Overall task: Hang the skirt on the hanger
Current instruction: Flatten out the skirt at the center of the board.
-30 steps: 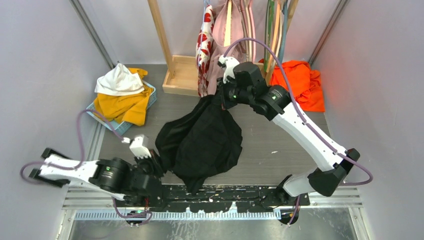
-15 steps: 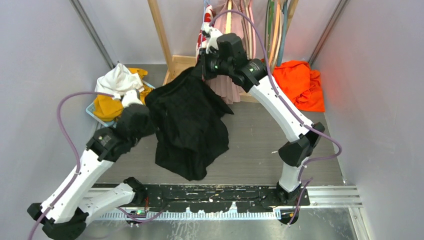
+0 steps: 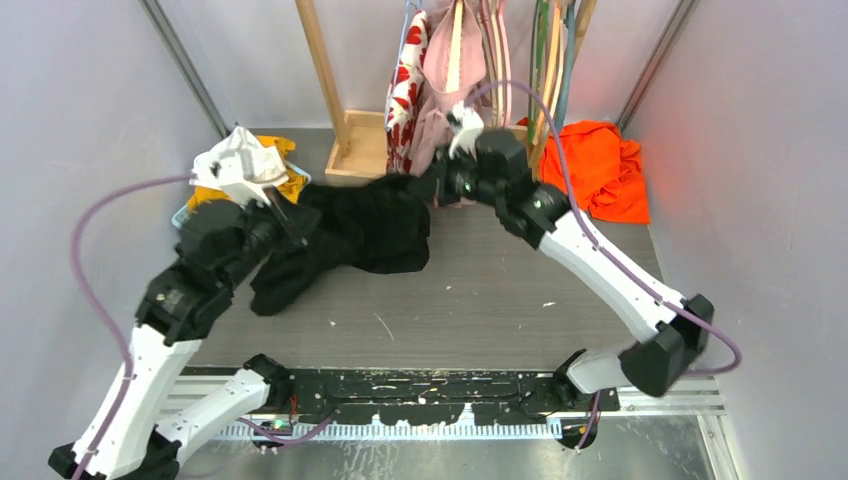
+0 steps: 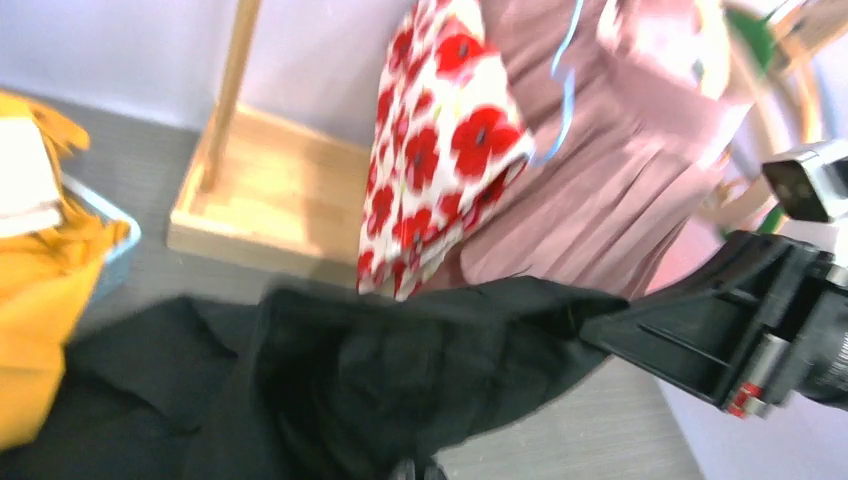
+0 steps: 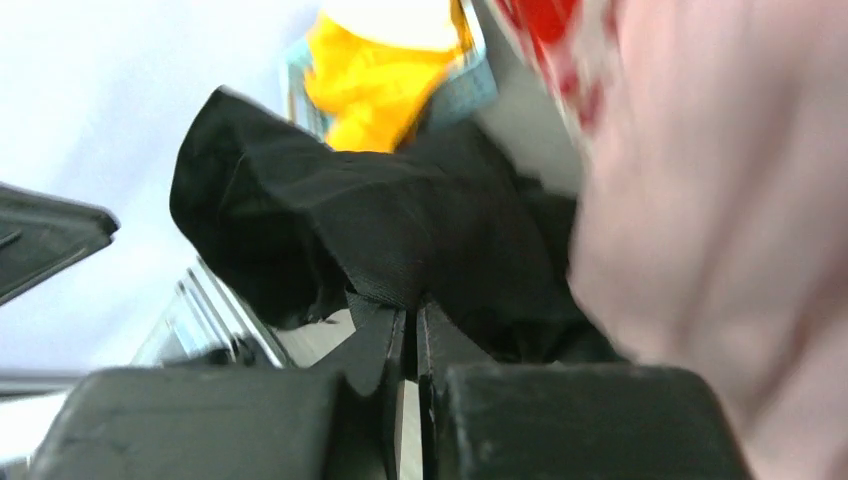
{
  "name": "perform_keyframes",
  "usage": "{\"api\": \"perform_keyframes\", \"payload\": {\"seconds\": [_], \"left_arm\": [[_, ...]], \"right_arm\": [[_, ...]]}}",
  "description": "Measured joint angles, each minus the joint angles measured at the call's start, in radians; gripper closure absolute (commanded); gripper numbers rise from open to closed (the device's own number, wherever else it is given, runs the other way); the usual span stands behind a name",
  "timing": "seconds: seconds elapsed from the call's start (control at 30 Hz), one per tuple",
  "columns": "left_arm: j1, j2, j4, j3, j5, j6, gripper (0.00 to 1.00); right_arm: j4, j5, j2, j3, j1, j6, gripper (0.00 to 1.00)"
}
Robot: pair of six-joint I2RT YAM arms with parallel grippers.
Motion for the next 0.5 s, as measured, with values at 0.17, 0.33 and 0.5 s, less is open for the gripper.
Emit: {"api": "perform_keyframes", "payload": {"seconds": [0.17, 0.33, 0.5], "left_arm": [[-0.067, -0.067, 0.113, -0.406, 0.124, -0.058, 0.91], [-0.306, -0.052, 0.122, -0.655, 0.127, -0.136, 0.91], [-0.488, -0.016, 0.166, -0.663, 0.076, -0.201, 0.91]], "right_arm": [[0.13, 0.026, -0.201, -0.47, 0.002, 0.038, 0.99], [0.141, 0.089, -0.284, -0.759, 0.002, 0.085, 0.89], [0.133, 0.163, -0.362, -0.906, 0.002, 0.157, 0.52]]}}
